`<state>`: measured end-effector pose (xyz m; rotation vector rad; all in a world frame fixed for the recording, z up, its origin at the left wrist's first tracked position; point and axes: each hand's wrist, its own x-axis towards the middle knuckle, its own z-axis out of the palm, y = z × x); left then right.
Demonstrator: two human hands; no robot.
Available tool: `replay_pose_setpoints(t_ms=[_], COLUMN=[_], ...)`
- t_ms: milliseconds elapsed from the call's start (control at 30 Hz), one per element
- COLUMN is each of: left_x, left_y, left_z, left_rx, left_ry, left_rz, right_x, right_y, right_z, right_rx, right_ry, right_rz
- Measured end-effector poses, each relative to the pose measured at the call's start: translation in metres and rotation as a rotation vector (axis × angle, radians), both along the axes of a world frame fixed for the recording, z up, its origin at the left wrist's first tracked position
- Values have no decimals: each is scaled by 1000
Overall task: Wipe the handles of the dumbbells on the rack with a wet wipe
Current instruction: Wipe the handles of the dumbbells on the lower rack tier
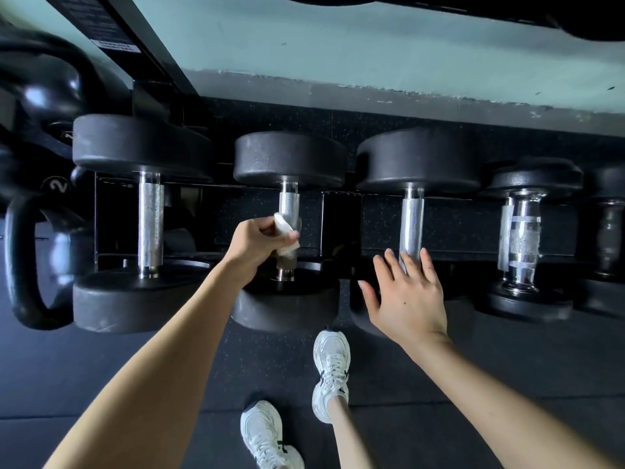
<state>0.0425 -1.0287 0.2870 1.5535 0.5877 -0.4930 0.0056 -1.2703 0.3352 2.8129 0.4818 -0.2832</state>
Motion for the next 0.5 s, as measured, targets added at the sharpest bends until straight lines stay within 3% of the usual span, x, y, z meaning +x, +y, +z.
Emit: replay_pose_setpoints(t_ms=[233, 500], left_x=[30, 14], left_y=[-16, -15], left_z=[1, 1], left_rx=[37, 178], left_ry=[-151, -120], left_rz=[240, 19], right_x=[1, 2], right_y=[0, 0], right_z=[-1, 0], right_rx=[17, 12], right_ry=[-11, -6], right_rz=[0, 16])
